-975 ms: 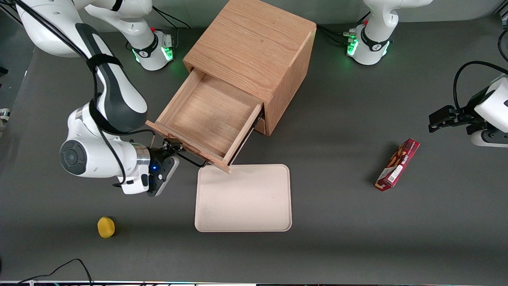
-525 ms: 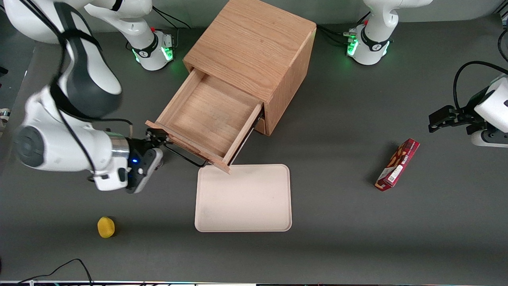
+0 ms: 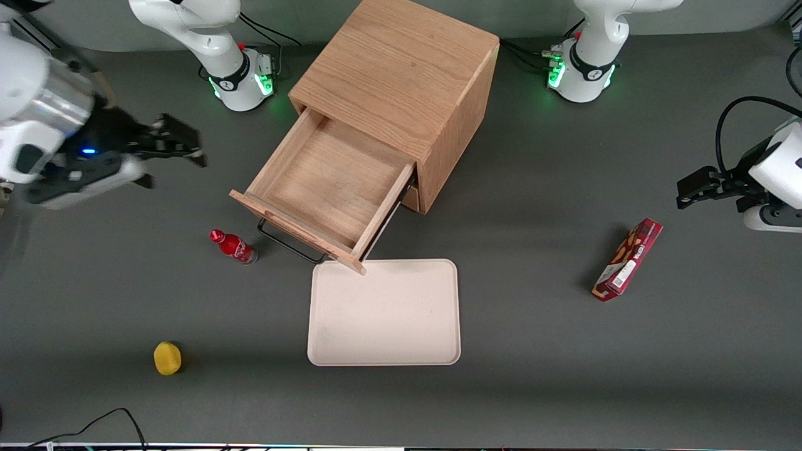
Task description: Open upper drawer
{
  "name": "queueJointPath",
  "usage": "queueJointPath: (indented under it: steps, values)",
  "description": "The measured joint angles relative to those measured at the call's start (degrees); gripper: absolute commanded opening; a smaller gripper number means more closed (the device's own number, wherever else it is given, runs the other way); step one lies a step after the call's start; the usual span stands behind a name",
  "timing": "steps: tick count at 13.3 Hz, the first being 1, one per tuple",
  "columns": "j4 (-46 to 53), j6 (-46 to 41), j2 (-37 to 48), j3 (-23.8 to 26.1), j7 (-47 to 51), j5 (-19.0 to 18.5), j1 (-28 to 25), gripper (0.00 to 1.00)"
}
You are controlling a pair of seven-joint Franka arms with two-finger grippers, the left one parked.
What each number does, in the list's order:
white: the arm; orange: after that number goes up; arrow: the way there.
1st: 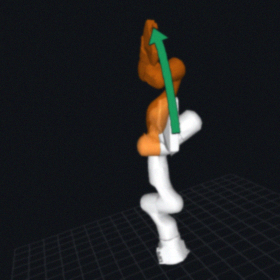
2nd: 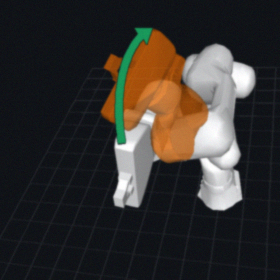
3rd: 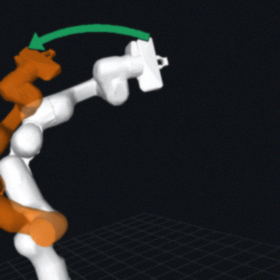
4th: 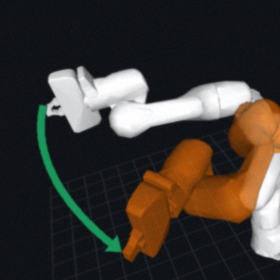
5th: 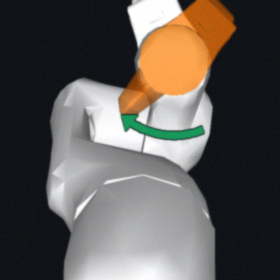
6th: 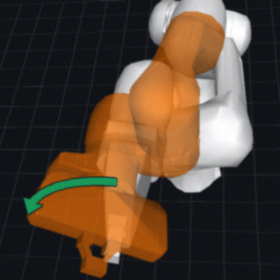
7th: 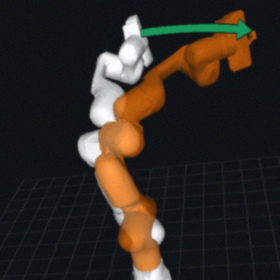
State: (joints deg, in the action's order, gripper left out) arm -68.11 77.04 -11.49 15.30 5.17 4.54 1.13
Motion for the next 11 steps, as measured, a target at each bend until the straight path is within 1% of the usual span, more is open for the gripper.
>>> queueJointPath:
  steps: [3, 5, 7, 8, 9, 11]
  values:
    - [-7.9, 0.9, 2.7, -7.1, 1.5, -0.4, 0.7, 1.0]
    - [-16.6, 6.6, 6.7, -9.8, 1.7, -0.8, 0.9, 1.0]
    - [-25.2, 12.3, 11.7, -10.3, 2.3, -2.7, 0.8, 1.0]
    - [-27.7, 13.4, 13.6, -10.3, 2.7, -3.7, 0.7, 1.0]
    - [-28.7, 14.0, 14.7, -10.3, 3.0, -4.5, 0.6, 1.0]
    - [-28.3, 14.4, 15.1, -10.3, 3.4, -4.9, 0.3, 1.0]
